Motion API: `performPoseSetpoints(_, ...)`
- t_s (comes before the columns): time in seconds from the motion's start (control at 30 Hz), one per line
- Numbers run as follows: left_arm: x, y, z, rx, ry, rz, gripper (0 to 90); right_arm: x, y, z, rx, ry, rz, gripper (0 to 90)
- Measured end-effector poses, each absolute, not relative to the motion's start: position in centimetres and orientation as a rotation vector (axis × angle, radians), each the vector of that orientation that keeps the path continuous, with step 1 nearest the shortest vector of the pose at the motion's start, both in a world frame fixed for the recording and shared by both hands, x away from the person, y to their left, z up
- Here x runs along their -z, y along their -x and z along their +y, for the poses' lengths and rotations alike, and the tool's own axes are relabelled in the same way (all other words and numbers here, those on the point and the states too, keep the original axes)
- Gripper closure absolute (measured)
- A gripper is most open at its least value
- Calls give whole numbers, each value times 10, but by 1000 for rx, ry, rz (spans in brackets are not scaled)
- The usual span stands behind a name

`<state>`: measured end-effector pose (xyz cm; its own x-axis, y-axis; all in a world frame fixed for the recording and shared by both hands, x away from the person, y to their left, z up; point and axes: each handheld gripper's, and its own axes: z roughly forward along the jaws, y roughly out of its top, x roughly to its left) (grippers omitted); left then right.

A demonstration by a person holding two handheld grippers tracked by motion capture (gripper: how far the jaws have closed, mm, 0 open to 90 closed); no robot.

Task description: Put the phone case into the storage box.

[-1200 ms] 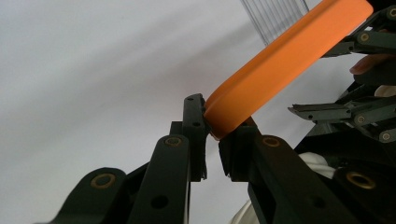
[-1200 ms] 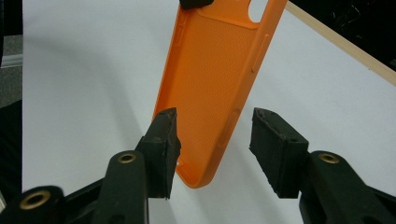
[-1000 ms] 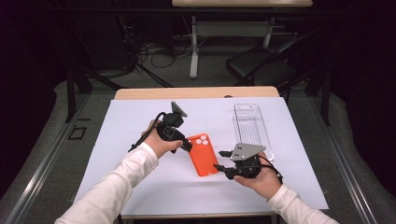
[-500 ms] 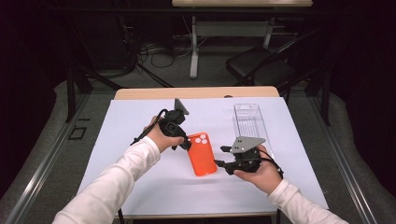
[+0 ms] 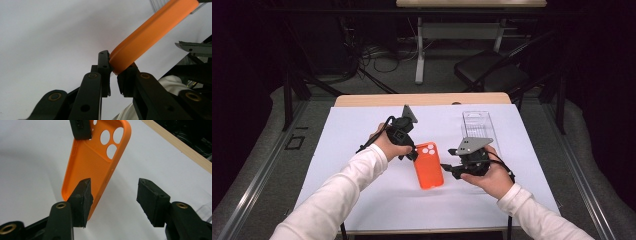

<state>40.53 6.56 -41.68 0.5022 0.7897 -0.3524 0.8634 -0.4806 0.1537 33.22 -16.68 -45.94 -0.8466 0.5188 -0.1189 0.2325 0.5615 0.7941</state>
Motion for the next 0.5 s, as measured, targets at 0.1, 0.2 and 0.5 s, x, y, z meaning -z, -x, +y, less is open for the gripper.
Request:
performPoseSetpoints(0.1,417,-406,64,334,-2445,1389,812,458,-335,-165,-1171,-620,2455,459)
performPoseSetpoints(0.2,417,-407,61,332,-2455,1388,812,456,-338,-162,-1166,-631,2453,463)
performPoseSetpoints(0.5,416,-407,55,324,-2485,1393,812,452,-343,-155,-1133,-626,2465,465)
